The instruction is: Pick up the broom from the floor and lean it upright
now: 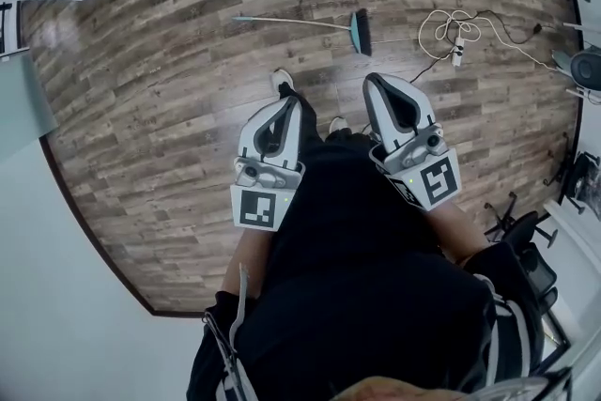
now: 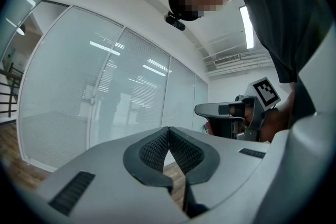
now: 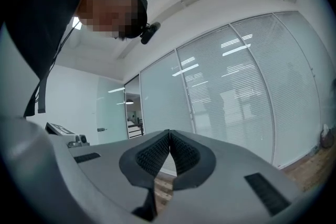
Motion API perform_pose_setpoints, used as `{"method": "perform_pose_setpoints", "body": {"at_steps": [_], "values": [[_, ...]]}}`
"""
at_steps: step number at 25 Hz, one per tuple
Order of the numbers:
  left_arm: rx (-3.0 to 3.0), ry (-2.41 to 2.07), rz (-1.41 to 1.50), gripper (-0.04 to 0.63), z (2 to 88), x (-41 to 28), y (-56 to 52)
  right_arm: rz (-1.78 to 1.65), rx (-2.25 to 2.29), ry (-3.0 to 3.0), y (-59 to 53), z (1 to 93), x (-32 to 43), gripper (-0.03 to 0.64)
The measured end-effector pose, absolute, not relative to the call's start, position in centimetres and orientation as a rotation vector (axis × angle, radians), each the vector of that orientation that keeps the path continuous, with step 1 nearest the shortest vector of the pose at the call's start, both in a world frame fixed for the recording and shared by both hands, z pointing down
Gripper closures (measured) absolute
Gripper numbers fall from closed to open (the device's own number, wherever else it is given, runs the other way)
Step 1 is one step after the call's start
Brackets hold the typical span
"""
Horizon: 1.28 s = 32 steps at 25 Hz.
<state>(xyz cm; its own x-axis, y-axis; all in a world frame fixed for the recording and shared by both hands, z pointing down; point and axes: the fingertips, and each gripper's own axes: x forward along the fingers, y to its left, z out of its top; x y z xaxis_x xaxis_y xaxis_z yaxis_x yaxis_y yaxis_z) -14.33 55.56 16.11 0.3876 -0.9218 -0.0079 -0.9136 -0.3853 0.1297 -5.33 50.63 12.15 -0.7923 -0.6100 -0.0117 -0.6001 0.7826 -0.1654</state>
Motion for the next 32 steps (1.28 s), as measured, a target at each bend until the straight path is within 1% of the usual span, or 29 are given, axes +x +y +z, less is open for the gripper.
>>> {"method": "perform_pose_setpoints", "body": {"at_steps": [6,10,14,18,25,28,32], "values": [[2.44,-1.72,-0.235,0.577,16.0,-21.1,51.1,-0.217,-0.97,2.944,47.0,11.7,-9.7,0.599],[2.353,-1.856,-0.295,0.577,14.9,-27.8,48.6,-0.242,-0.972,2.958,45.0,12.5,-12.3,0.599],[2.313,-1.943,-0.28,0.577,15.2,-31.8,47.6,-0.247,-0.988,2.971,42.9,13.1,-13.8,0.598],[2.306,-1.958,-0.295,0.577,14.6,-32.3,46.3,-0.234,-1.026,2.997,41.0,13.4,-14.2,0.598],[2.266,-1.98,-0.31,0.577,15.3,-30.8,44.2,-0.314,-1.092,3.076,37.4,18.1,-13.4,0.598],[2.233,-1.972,-0.284,0.577,16.5,-30.3,43.0,-0.312,-1.109,3.113,35.5,21.0,-12.6,0.598],[2.17,-1.978,-0.262,0.577,18.8,-29.8,41.4,-0.201,-1.082,3.251,33.2,26.3,-12.5,0.598]]}}
